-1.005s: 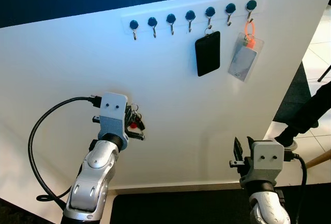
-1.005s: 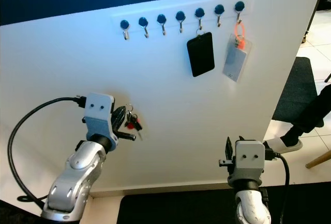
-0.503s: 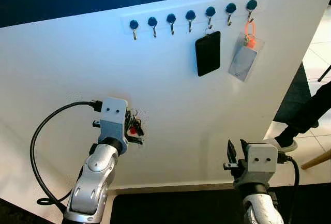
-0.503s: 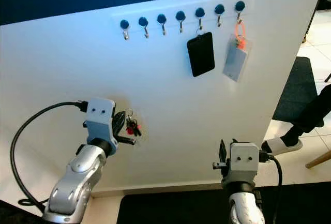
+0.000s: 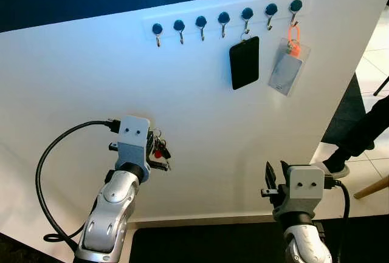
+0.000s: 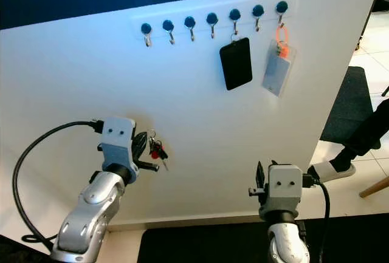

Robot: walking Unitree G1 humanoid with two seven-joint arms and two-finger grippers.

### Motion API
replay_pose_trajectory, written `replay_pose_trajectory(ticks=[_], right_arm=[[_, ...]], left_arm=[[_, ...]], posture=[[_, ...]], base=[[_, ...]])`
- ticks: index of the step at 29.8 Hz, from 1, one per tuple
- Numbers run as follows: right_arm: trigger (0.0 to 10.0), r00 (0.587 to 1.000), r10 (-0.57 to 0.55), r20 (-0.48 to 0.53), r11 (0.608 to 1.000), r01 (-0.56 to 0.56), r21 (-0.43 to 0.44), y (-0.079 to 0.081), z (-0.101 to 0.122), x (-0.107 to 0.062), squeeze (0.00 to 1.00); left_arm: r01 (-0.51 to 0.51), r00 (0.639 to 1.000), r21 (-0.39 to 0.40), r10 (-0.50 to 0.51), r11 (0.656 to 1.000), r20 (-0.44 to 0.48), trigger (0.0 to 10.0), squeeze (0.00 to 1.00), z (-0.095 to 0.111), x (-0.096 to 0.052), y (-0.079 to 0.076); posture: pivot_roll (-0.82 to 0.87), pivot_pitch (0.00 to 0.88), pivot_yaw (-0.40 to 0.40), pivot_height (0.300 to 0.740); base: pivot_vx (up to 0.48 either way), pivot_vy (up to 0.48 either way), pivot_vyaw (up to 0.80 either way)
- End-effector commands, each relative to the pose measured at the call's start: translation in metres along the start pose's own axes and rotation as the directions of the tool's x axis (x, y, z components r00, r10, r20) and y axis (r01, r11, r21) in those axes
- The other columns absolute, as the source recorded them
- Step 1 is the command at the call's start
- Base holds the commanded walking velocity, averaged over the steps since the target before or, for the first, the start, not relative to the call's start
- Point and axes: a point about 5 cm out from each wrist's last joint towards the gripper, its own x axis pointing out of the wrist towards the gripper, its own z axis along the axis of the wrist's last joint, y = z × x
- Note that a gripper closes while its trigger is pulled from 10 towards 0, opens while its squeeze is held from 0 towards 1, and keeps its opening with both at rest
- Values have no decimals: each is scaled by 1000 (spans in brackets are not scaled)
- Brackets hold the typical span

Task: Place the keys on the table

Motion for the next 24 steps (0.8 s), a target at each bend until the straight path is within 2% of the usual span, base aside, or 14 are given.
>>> replay_pose_trajectory(ticks=[1,24], right_arm=[[10000,1000,7,-22,1000,-7,7,3,-4,-2,0],[10000,1000,10,-25,1000,-10,-1,3,-4,-1,0]], left_arm=[[-19,1000,23,19,1000,-3,10000,0,-3,-2,4],[-4,1000,28,4,1000,0,10000,0,-4,0,1]], posture=[[-35,215,162,740],[-38,212,162,740]], base=[[0,0,0],[0,0,0]])
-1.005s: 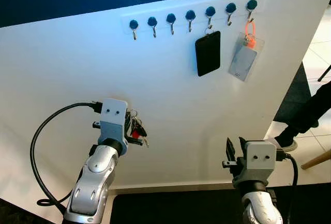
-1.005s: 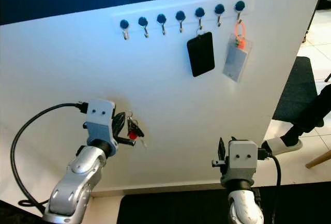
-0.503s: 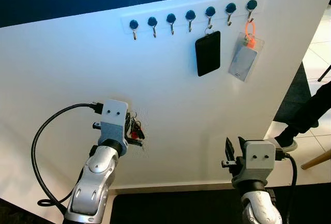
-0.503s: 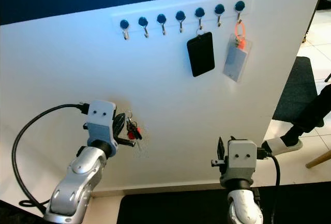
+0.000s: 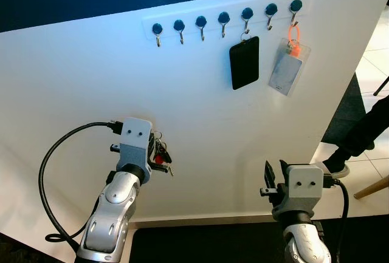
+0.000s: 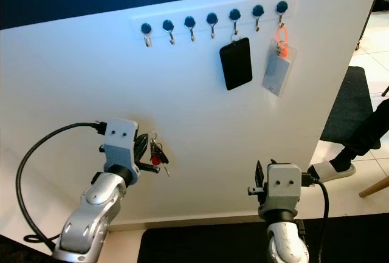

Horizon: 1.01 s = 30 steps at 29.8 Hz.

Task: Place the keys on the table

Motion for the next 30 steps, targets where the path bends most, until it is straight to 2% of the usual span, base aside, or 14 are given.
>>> replay_pose_trajectory(ticks=[1,30], right_arm=[[10000,1000,8,-29,1000,-8,2,3,-5,-2,0],[10000,999,20,-33,1000,-20,1,4,-6,-2,0]], left_arm=[[-8,1000,13,8,1000,4,10000,0,-2,-1,3],[-7,1000,14,7,1000,3,10000,0,-3,-2,2]], posture=[[-38,212,162,740],[-36,211,158,740]], base=[[0,0,0],[0,0,0]])
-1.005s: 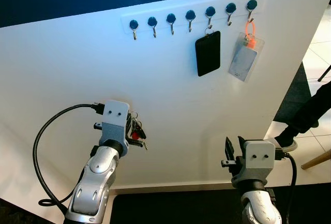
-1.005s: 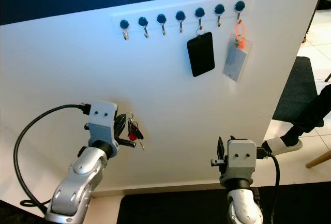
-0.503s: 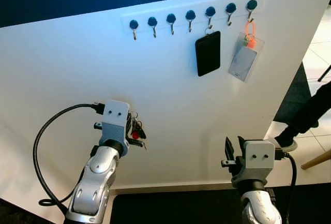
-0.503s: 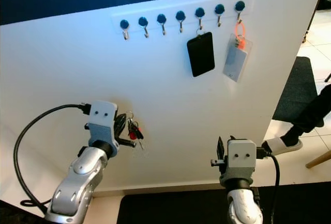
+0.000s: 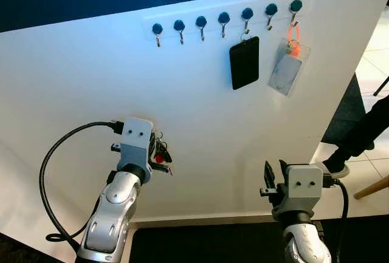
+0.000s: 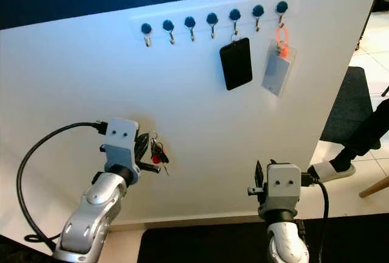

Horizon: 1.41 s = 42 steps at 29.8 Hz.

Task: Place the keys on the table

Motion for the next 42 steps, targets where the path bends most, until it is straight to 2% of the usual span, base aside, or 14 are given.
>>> replay_pose_trajectory(ticks=[1,42], right_arm=[[10000,999,14,-33,1000,-14,4,4,-6,-2,0],[10000,999,17,-35,1000,-17,7,6,-7,-1,0]], left_arm=[[-12,1000,11,12,1000,-5,10000,0,-3,-2,3],[-9,1000,9,9,1000,-3,10000,0,-3,-1,2]], posture=[[-36,211,158,740],[-36,210,160,740]], base=[[0,0,0],[0,0,0]])
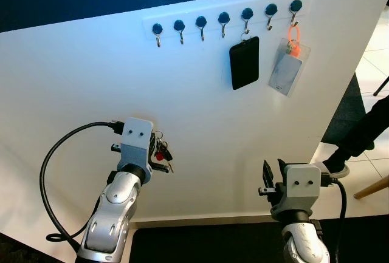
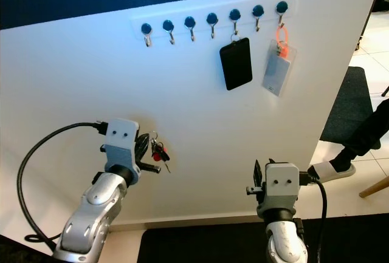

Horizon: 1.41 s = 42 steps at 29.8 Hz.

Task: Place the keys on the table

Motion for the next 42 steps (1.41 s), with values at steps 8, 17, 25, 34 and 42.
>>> replay_pose_trajectory(ticks=[8,17,25,34,42], right_arm=[[10000,999,11,-38,1000,-10,10,4,-7,-3,0],[10000,999,13,-39,1000,-13,11,5,-7,-3,0],[10000,999,13,-39,1000,-13,10,5,-7,-3,0],[10000,999,11,-41,1000,-11,11,6,-8,-2,0],[10000,999,12,-41,1000,-12,10,6,-9,-2,0]], left_arm=[[-9,1000,9,9,1000,-2,10000,0,-2,-1,2],[-11,1000,9,11,1000,-3,10000,0,-2,-2,3],[-9,1000,9,9,1000,-3,10000,0,-2,-1,2],[-6,1000,12,6,1000,-3,10000,0,-3,-1,3],[-4,1000,13,4,1000,-3,10000,0,-3,0,2]], posture=[[-36,211,160,740],[-33,212,159,740],[-34,212,160,740],[-32,208,163,740],[-33,202,162,740]], base=[[0,0,0],[0,0,0],[0,0,0],[0,0,0],[0,0,0]])
